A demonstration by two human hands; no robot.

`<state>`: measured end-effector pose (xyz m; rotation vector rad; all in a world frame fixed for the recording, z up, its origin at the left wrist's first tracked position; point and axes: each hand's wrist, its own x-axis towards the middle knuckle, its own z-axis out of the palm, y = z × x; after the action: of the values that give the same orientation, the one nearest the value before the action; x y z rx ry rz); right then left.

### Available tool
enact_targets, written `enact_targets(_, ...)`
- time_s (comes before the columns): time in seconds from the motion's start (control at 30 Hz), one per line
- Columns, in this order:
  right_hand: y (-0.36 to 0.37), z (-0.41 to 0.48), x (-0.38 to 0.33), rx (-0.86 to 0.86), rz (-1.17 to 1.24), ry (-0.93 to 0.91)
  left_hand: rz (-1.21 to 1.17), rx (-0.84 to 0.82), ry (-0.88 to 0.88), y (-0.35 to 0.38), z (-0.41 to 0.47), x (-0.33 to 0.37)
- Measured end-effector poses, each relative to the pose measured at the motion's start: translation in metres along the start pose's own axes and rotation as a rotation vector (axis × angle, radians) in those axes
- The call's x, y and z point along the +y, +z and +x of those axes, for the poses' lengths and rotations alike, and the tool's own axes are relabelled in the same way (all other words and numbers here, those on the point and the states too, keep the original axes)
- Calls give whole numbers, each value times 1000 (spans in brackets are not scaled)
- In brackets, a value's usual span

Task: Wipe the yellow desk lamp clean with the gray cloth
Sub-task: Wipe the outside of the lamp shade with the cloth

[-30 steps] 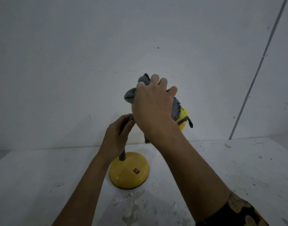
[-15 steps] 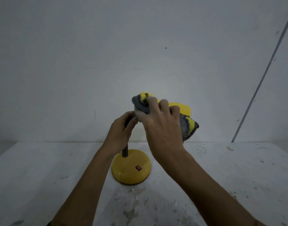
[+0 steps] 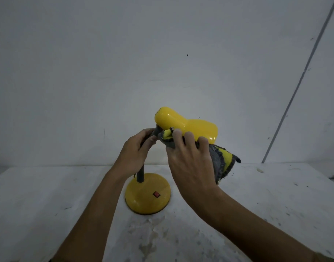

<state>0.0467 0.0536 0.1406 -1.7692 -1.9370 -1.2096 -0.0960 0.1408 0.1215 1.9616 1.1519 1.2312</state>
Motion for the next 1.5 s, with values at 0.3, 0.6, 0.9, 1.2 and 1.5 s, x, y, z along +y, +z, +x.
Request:
enact_targets(0.3,-1,9,-6,-136,-59,-68,-15,-3,2,-2,-2,5)
enact_targets(0.6,-9,4,18,-2,255,120,-52,-5,-24,-4,-1,2)
enact_targets(0.9,5,10,61,135,600,433,-58,2,-41,-2,-1,2)
enact_targets(1.2,34,-30,24,348,246,117,-49,10,-44,0,-3,7)
enact_targets(1.5,64,-46,26,461,139,-108,-46,20,-52,-5,-5,8)
